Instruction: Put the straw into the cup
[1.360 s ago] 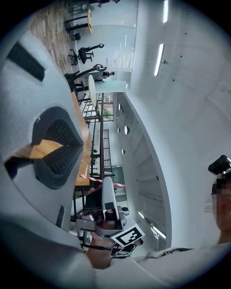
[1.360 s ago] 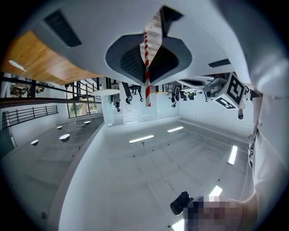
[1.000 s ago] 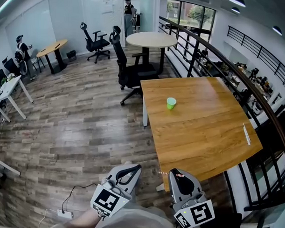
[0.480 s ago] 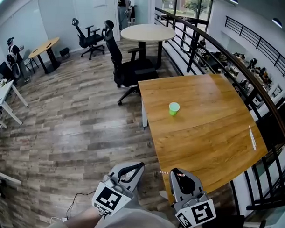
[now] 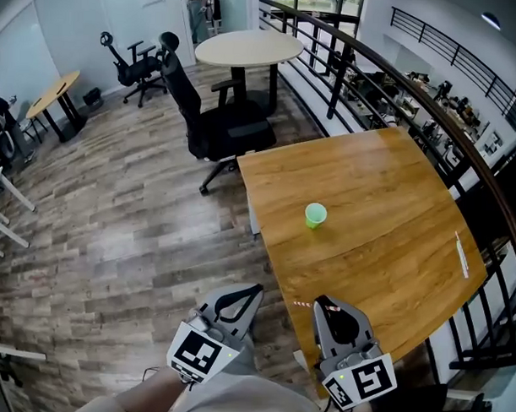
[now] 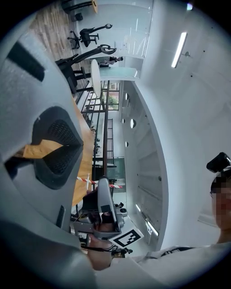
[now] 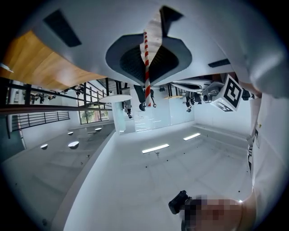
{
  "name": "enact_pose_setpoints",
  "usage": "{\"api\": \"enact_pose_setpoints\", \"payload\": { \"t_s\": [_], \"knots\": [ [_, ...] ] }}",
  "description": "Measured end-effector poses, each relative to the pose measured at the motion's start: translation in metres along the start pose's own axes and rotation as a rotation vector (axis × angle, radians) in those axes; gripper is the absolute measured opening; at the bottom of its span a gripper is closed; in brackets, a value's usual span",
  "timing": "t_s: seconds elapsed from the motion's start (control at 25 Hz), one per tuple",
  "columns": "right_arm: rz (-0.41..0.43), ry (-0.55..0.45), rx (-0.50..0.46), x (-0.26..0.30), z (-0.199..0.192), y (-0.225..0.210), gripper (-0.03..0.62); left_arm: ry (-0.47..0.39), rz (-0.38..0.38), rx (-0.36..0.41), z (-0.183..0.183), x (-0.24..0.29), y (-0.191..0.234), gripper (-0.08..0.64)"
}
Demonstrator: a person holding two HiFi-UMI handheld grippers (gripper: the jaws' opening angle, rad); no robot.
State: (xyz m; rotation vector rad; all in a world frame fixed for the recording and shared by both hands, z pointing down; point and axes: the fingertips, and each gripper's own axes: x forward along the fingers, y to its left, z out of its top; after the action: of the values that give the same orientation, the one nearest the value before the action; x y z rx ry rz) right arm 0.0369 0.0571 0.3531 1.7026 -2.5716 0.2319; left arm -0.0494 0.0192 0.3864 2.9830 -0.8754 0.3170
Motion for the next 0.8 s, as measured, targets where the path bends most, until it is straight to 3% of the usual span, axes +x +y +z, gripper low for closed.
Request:
{"api": "enact_pose_setpoints", "payload": {
  "t_s": [0.4,0.56,0.8],
  "knots": [
    [-0.148,0.013,0.008,0.113,0.026,-0.051,0.034,0.002,-0.123,0.02,0.013,0.069,0.112,0.012],
    [-0.217,0.013,0.003,0.139,0.034,-0.07,0.034,0.007,-0.172,-0.005,0.019,0.09,0.138,0.012],
    [-0.294,0.005,0.002,0.161,0.043,-0.093,0.034,-0.003,-0.231,0.032,0.02,0.118,0.163,0.012]
  ]
}}
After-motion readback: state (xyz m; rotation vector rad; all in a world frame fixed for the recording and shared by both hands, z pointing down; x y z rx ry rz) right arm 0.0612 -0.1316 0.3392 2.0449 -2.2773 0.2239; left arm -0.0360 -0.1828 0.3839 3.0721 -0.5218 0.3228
